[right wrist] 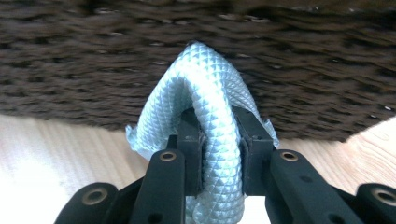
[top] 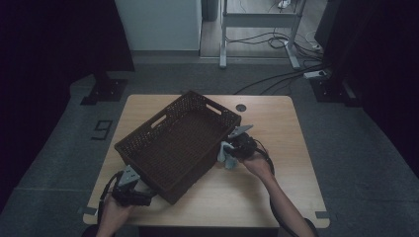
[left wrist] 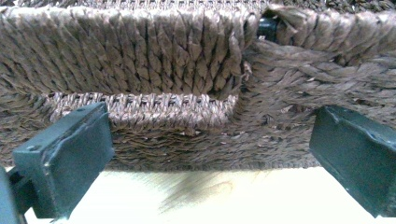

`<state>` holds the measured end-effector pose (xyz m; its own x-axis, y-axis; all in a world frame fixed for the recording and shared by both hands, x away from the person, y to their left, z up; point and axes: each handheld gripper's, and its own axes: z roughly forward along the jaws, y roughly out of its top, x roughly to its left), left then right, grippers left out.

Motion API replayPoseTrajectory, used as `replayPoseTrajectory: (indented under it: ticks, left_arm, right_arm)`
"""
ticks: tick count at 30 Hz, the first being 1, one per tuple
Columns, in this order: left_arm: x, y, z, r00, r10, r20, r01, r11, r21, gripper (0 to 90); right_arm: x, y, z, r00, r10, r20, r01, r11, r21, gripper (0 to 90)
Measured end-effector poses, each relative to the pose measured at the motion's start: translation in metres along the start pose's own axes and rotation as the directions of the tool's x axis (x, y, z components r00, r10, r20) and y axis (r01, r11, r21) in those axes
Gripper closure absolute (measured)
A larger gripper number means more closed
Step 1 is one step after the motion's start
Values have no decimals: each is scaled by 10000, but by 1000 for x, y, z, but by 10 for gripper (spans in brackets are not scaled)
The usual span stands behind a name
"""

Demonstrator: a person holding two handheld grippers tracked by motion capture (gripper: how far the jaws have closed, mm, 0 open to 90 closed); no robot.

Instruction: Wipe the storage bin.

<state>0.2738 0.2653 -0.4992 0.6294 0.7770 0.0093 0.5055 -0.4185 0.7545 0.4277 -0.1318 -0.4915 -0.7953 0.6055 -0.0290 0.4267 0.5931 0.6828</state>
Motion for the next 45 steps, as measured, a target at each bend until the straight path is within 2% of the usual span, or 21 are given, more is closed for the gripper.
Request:
replayPoseTrajectory:
  ticks: [4,7,10,11,25,28,33,38,45]
  left_arm:
    - [0,0,0,10000,1,11,-1,10000,-2,0]
    - [1,0,0,10000,8,9,-8,10000,-9,0]
    - [1,0,0,10000,11,13,-11,10000,-9,0]
    - [1,0,0,10000,10,15,-10,10000,-10,0]
    - [1,0,0,10000,38,11,-38,10000,-14,0]
    - [1,0,0,10000,41,13,-41,10000,-13,0]
    - [1,0,0,10000,70,13,-70,10000,12,0]
    - [1,0,0,10000,73,11,-73,10000,10,0]
    - [1,0,0,10000,63,14,-63,10000,20,0]
  right_arm:
    - [-9,-2,0,9998,171,66,-171,9998,42,729]
    - [-21,-5,0,9982,504,322,-506,9987,64,728]
    - [-28,-6,-1,9971,681,347,-681,9977,-8,728]
    - [-34,-7,-1,9957,853,363,-851,9963,-73,728]
    - [-61,-6,2,9892,1122,943,-1127,9936,1,730]
    - [-67,-7,2,9859,1217,1149,-1230,9924,43,730]
    - [-81,-9,1,9760,1528,1548,-1515,9882,-206,731]
    - [-82,-11,5,9758,1588,1501,-1589,9872,-111,735]
    - [-81,-15,15,9773,1521,1474,-1592,9865,375,737]
